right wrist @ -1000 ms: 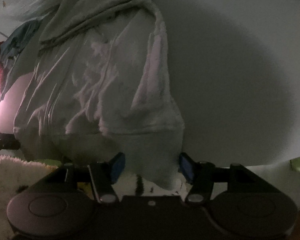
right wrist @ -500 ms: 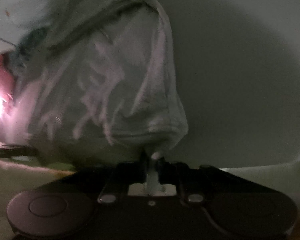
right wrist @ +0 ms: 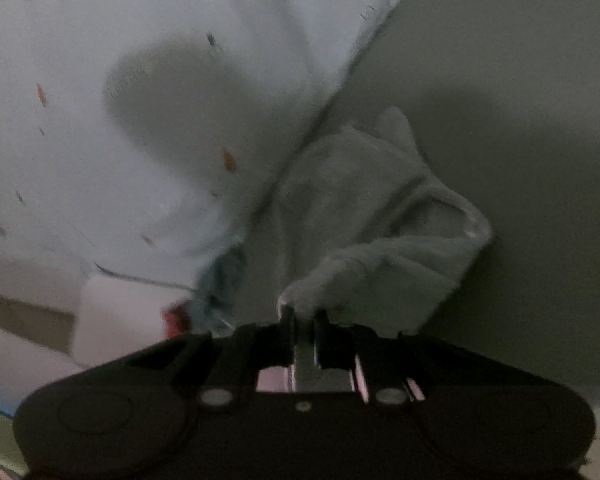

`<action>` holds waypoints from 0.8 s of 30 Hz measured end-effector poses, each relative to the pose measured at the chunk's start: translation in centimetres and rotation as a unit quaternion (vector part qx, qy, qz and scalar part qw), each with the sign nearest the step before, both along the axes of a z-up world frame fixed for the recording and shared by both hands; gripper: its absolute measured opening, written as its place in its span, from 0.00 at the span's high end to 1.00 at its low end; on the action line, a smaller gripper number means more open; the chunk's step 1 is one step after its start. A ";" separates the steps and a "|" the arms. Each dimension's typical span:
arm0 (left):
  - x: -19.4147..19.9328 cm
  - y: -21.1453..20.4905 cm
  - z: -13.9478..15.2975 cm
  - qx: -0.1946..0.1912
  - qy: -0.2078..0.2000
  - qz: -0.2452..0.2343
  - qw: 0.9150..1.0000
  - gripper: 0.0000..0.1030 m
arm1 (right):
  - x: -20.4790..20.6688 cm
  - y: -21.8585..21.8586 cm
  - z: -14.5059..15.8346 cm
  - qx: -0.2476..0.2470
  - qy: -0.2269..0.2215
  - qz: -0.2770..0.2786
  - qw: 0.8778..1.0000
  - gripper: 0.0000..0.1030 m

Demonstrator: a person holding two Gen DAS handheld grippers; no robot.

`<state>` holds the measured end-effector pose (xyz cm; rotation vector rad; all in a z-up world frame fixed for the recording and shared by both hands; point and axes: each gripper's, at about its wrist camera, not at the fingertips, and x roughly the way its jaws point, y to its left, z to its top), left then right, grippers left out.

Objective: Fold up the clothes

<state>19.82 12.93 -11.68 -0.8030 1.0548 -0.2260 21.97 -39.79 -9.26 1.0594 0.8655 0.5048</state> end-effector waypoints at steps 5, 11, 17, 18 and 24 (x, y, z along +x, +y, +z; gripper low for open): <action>3.7 2.1 2.7 -0.056 -0.084 0.086 0.991 0.98 | 2.8 -1.8 1.2 0.069 -0.019 -0.042 0.997 0.91; 13.9 3.2 6.0 0.000 -0.159 0.174 0.972 0.96 | 13.9 -1.8 1.6 0.091 -0.038 -0.112 0.989 0.83; 18.0 2.0 7.9 0.124 -0.163 0.187 0.961 0.44 | 18.5 -2.3 3.3 0.077 -0.067 -0.174 0.979 0.44; 17.9 1.3 7.8 0.153 -0.165 0.170 0.959 0.38 | 18.2 -2.2 3.7 0.052 -0.080 -0.171 0.981 0.37; 16.6 -3.0 2.9 0.256 -0.105 0.034 0.960 0.19 | 16.4 -0.9 1.6 -0.165 -0.046 -0.140 0.975 0.20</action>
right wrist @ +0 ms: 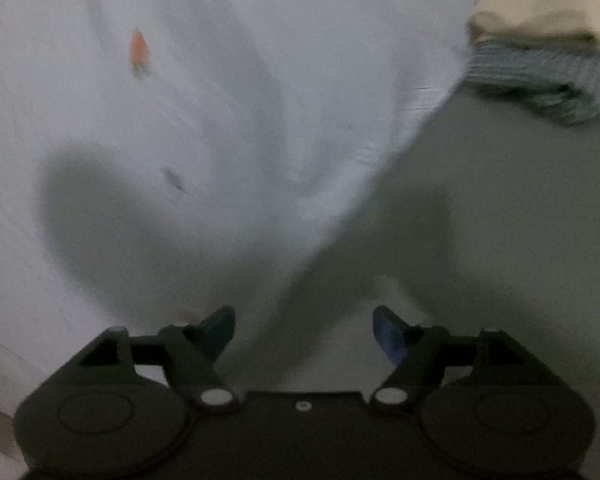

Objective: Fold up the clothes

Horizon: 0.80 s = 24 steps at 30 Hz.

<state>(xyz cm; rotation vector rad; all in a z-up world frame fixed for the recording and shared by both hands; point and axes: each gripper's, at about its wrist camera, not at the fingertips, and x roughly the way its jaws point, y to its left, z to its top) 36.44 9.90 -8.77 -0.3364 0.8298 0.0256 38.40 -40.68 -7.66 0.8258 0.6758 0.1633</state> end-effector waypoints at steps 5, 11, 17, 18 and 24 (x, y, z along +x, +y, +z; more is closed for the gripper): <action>1.3 -1.8 -4.2 0.019 0.081 -0.036 0.996 0.14 | -1.0 2.4 -2.9 -0.137 0.058 0.024 0.989 0.07; 1.8 -2.4 -5.4 0.007 0.069 -0.062 0.996 0.46 | 0.2 5.5 -5.3 -0.176 0.090 0.089 0.976 0.11; 0.1 -0.7 -5.4 -0.094 0.051 0.017 0.994 0.88 | -0.3 6.6 -5.2 -0.200 0.086 0.112 0.969 0.84; -0.4 -0.6 -4.9 -0.091 0.048 0.025 0.994 0.88 | -0.6 6.9 -4.5 -0.215 0.074 0.117 0.967 0.93; -4.1 1.2 -3.0 -0.071 0.047 0.079 0.993 0.99 | -2.8 7.0 -1.3 -0.251 0.044 0.118 0.960 0.96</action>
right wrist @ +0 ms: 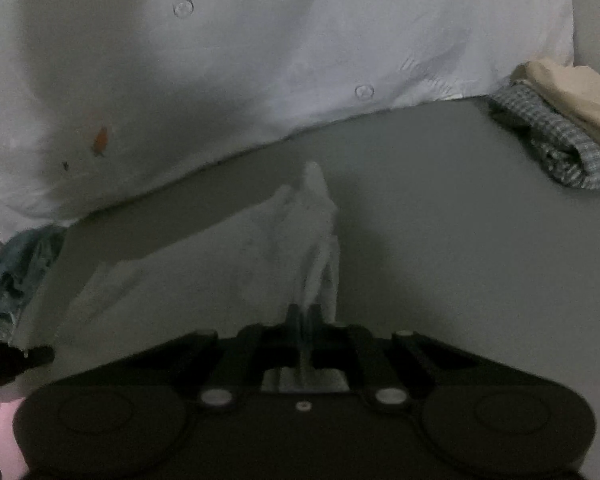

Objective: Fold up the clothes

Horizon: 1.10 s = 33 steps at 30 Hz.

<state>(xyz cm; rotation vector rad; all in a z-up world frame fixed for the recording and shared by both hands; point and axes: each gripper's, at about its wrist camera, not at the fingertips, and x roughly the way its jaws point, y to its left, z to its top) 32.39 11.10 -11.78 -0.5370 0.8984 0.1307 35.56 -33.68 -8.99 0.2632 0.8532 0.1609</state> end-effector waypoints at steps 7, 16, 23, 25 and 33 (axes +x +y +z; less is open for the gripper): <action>-0.3 2.6 -1.6 0.034 0.043 0.019 0.998 0.84 | 0.5 -0.1 -3.0 -0.063 0.061 -0.020 0.996 0.76; 4.9 0.6 -2.6 0.017 0.058 -0.063 0.996 0.18 | 2.0 -1.0 -3.7 0.017 0.056 -0.041 0.997 0.38; 7.8 2.2 -4.1 -0.053 0.062 -0.083 0.993 0.11 | 3.0 -0.4 -5.6 0.062 0.068 -0.025 0.995 0.24; 8.5 3.1 -4.7 -0.096 0.056 -0.080 0.991 0.03 | 3.7 -0.2 -5.9 0.068 0.067 -0.015 0.995 0.23; 10.7 3.5 -5.8 -0.157 0.033 -0.121 0.980 0.00 | 7.3 1.1 -6.5 0.078 0.050 0.032 0.995 0.10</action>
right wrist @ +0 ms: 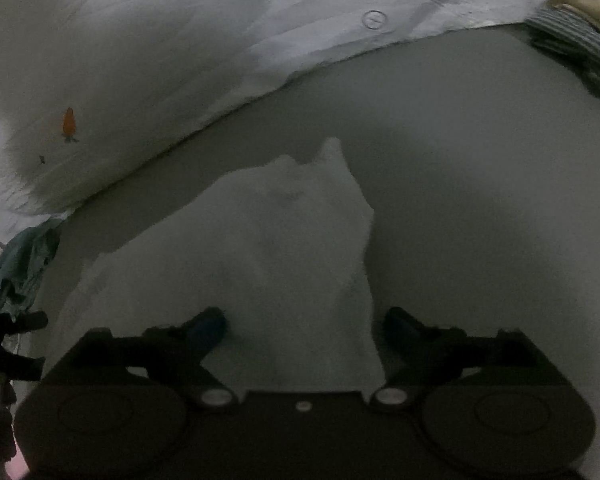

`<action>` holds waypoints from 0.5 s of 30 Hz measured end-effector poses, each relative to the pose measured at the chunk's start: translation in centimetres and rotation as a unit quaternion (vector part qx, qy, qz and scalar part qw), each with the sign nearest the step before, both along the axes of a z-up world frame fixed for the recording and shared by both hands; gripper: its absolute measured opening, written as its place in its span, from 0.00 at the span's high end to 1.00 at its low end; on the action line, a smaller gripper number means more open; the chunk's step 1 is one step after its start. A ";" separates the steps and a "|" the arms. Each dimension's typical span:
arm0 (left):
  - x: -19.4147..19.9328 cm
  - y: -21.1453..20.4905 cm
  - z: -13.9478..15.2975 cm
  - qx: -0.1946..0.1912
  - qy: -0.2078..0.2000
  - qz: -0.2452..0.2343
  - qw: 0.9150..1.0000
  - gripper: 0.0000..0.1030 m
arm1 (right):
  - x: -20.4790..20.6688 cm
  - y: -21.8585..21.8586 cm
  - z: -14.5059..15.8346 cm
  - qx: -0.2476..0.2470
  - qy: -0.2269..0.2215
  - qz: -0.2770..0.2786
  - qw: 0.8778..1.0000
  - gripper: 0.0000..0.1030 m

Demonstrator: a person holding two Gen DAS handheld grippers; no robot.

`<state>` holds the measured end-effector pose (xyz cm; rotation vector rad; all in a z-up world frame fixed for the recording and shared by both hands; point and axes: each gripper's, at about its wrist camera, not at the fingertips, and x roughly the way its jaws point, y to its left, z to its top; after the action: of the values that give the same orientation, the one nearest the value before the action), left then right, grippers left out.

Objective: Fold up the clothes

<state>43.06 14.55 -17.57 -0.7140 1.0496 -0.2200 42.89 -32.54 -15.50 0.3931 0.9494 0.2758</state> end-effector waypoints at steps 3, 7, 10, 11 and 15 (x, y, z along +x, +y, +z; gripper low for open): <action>0.1 -0.6 0.1 0.004 -0.011 -0.016 1.000 0.00 | 1.0 0.8 -0.2 0.026 -0.001 0.016 1.000 0.07; 0.1 -2.3 -0.5 -0.019 -0.042 -0.028 0.999 0.00 | 0.9 1.9 -0.2 0.042 -0.005 0.027 0.999 0.05; 0.3 -3.9 -0.3 -0.004 -0.045 -0.011 0.999 0.00 | 0.4 2.3 -0.2 0.059 -0.001 0.024 0.998 0.05; 0.4 -4.4 -0.2 0.004 -0.046 -0.010 0.999 0.01 | 0.4 2.4 -0.2 0.071 0.006 0.028 0.997 0.05; 0.5 -5.5 -0.2 -0.028 -0.049 -0.032 0.998 0.01 | 0.0 3.5 0.3 0.083 0.031 0.051 0.995 0.11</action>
<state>43.60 9.03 -17.80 -0.7142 0.9765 -0.3377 42.94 -29.07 -15.20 0.5082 1.0119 0.4398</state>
